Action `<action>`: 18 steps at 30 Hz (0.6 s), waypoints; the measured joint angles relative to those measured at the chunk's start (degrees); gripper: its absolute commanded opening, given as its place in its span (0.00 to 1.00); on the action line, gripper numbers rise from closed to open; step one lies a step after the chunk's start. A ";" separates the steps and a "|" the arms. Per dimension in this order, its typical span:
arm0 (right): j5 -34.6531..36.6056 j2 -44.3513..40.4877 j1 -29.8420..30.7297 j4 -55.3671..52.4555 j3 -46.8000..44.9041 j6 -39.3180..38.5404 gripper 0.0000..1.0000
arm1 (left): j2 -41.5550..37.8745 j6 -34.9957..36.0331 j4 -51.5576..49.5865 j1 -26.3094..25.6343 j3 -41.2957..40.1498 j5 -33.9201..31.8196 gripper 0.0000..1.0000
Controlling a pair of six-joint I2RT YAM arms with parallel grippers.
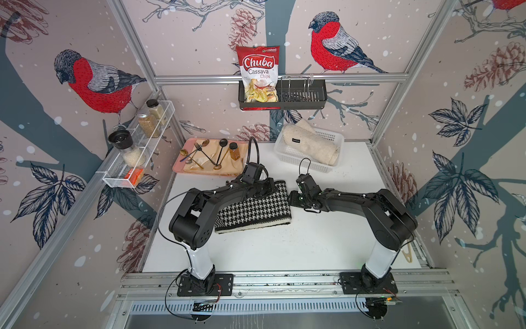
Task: Roll up the scarf and place it into the basket
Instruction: Fold the scarf at the center of the board.
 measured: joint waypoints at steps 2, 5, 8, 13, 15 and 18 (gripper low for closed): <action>0.04 -0.28 -0.24 0.48 -0.94 0.11 0.45 | 2.45 -0.37 1.44 -0.87 0.46 0.07 0.00; 0.24 -1.55 -0.39 1.27 -2.84 0.13 0.44 | 5.31 -1.49 1.62 -0.94 0.46 -0.04 0.00; 0.26 -1.38 -0.50 2.29 -3.26 0.09 0.34 | 6.86 -1.51 1.88 -0.94 0.48 -0.09 0.00; -1.95 2.10 -0.74 8.55 -2.78 0.09 0.21 | 6.82 -1.64 2.43 -0.96 0.33 -0.28 0.00; -3.52 4.02 -0.74 11.58 -2.21 0.09 0.21 | 5.42 -1.64 2.12 -0.96 -0.17 -0.83 0.00; -5.92 5.75 -0.72 14.97 -1.84 0.11 0.21 | 1.79 -1.46 1.20 -0.96 -0.74 -2.16 0.00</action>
